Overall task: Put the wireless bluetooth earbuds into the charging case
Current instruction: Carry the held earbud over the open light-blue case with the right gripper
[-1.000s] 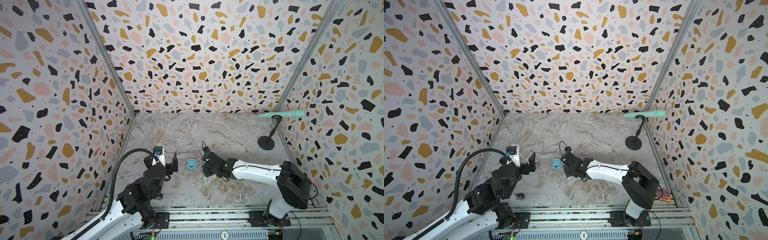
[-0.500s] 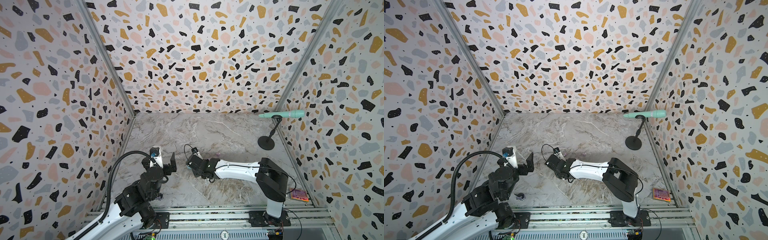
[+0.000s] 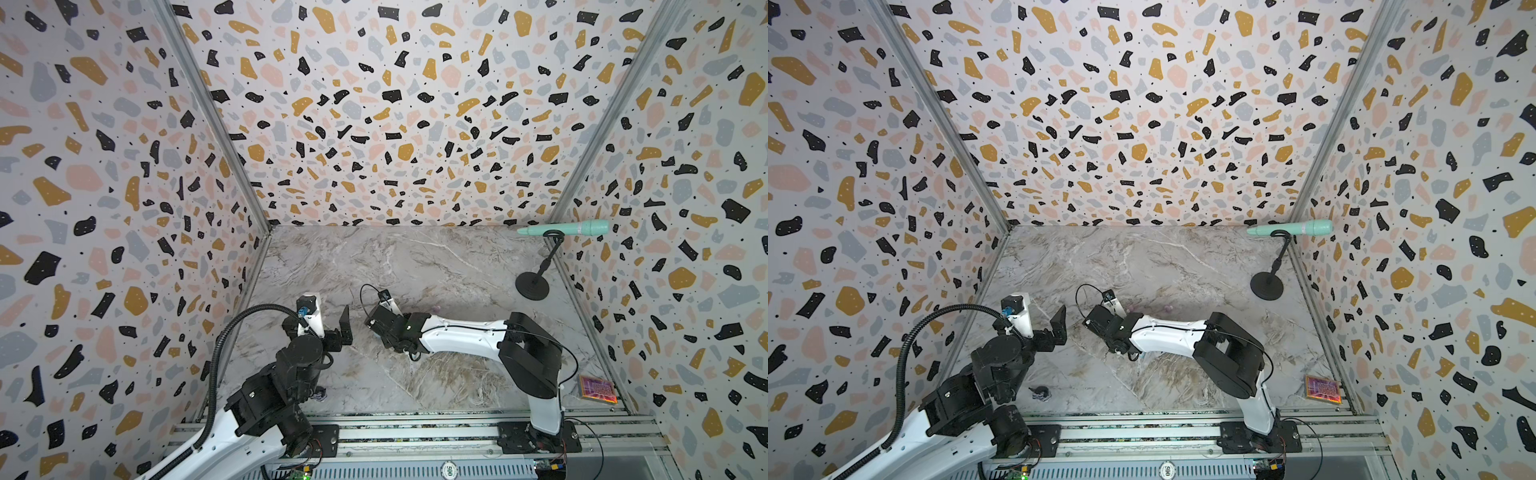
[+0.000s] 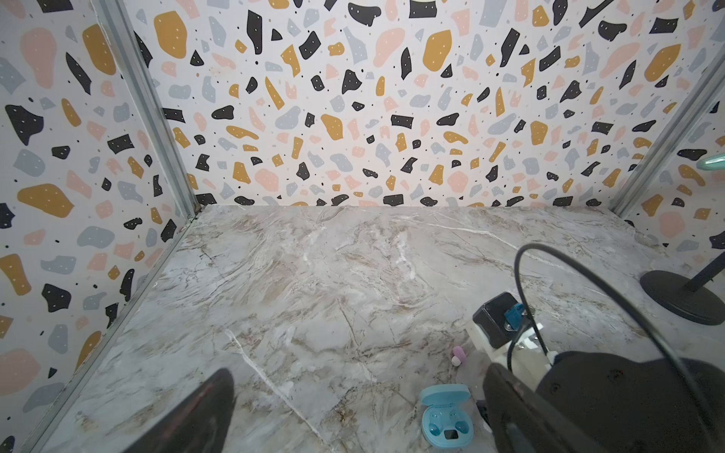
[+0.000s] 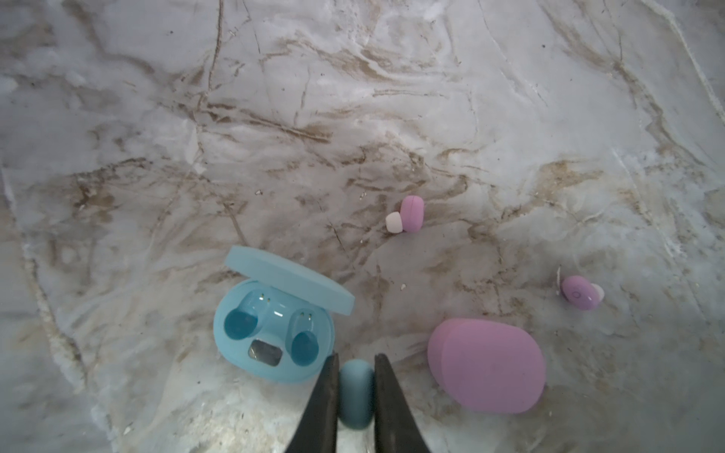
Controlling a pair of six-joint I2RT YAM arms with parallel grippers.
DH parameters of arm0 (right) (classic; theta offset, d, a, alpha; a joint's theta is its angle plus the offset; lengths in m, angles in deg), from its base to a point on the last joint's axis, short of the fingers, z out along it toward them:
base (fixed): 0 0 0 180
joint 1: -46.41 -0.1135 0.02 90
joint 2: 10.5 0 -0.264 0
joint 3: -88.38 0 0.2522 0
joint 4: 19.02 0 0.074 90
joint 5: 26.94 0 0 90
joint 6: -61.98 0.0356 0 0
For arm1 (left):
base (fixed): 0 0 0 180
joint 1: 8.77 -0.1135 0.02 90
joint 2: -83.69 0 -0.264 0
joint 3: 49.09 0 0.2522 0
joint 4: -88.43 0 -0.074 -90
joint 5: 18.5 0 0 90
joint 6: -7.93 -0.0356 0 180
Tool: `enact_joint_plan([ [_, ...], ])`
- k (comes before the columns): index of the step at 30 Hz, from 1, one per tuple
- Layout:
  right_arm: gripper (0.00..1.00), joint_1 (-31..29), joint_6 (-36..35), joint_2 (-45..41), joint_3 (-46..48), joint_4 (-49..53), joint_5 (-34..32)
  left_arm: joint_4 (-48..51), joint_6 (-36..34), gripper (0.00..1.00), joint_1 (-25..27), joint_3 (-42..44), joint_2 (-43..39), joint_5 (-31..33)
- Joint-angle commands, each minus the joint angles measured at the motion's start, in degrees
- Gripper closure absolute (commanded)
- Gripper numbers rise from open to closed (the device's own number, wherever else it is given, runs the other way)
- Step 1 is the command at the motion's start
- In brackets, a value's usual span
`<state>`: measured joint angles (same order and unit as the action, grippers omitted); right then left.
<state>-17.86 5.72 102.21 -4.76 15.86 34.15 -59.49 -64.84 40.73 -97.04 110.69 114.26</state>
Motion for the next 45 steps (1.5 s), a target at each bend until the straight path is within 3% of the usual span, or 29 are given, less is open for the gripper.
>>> enact_joint_plan([
  [1,0.83,-0.2,-1.3,0.6,-2.3,1.3,-1.4,-1.8,0.2,0.00,-0.4,0.4,-2.2,2.8],
  [15,0.84,0.4,-2.4,3.3,-4.7,0.7,-0.7,-1.8,0.9,0.00,-0.5,1.4,-10.1,12.5],
  [45,0.84,0.0,-3.4,6.0,-5.8,0.3,-0.9,-2.5,0.0,0.00,-0.5,1.8,-10.4,10.3],
])
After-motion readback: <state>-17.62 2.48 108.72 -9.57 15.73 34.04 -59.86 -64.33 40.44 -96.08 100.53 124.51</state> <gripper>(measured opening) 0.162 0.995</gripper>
